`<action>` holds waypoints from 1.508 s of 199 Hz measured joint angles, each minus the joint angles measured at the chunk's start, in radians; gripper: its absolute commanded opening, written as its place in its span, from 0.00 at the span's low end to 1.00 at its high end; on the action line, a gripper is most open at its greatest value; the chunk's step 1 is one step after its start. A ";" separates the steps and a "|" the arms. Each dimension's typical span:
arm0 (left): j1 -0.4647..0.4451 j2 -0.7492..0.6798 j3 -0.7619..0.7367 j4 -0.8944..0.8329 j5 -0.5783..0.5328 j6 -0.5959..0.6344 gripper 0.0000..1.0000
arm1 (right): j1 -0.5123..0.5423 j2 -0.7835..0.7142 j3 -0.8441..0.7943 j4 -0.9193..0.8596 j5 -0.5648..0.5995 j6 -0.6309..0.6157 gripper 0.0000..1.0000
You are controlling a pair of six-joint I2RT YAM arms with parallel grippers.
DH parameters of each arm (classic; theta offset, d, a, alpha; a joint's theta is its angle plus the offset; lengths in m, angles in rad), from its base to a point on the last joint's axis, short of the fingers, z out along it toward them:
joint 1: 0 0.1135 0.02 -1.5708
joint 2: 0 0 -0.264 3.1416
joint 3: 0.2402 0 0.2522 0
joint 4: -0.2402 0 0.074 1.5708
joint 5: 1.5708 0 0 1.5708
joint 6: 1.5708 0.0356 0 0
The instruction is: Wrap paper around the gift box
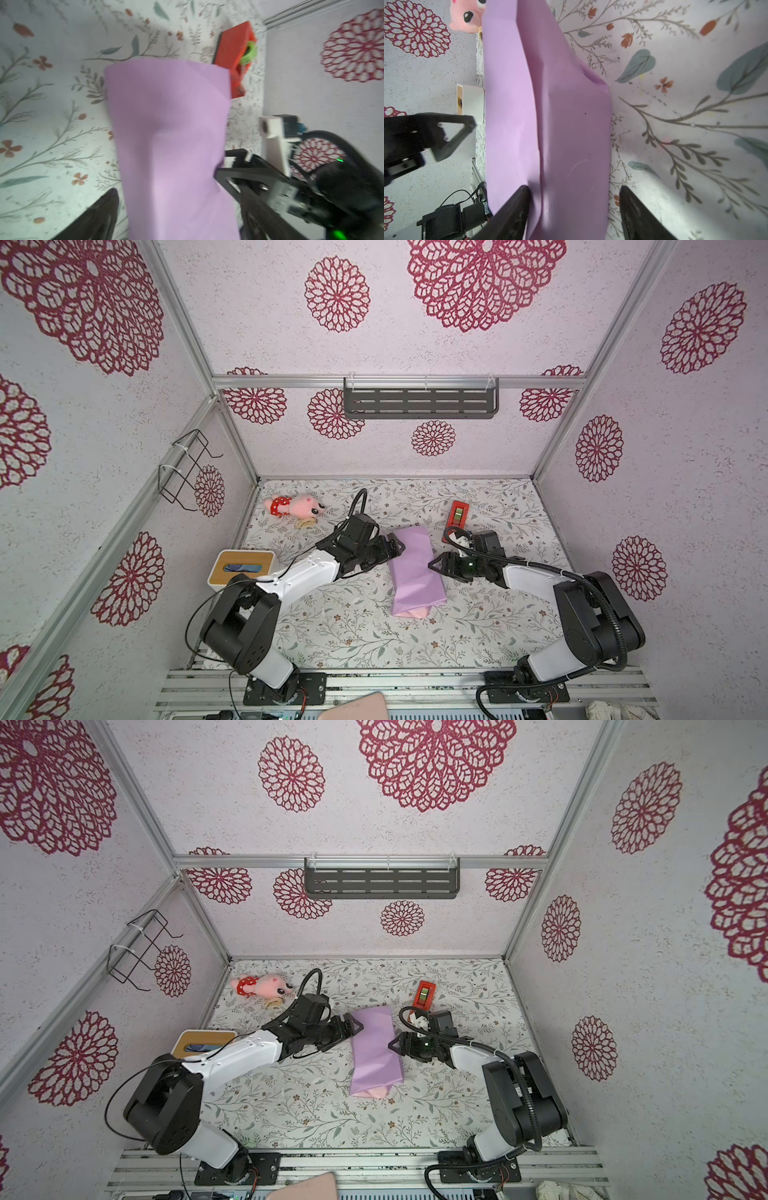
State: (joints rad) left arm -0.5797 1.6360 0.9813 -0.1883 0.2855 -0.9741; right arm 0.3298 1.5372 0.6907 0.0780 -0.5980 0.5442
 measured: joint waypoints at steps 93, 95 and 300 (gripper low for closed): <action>-0.012 0.145 0.078 -0.092 0.068 0.085 0.84 | -0.001 -0.006 0.072 -0.125 0.045 -0.010 0.73; -0.012 0.145 0.079 -0.093 0.068 0.087 0.84 | -0.002 -0.007 0.076 -0.129 0.046 -0.010 0.73; 0.058 0.166 0.135 -0.194 0.103 0.218 0.82 | 0.190 0.005 0.051 -0.013 0.096 0.133 0.61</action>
State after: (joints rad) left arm -0.5217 1.8015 1.1160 -0.3824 0.3882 -0.7559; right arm 0.5198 1.5421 0.7422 0.0654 -0.5018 0.6769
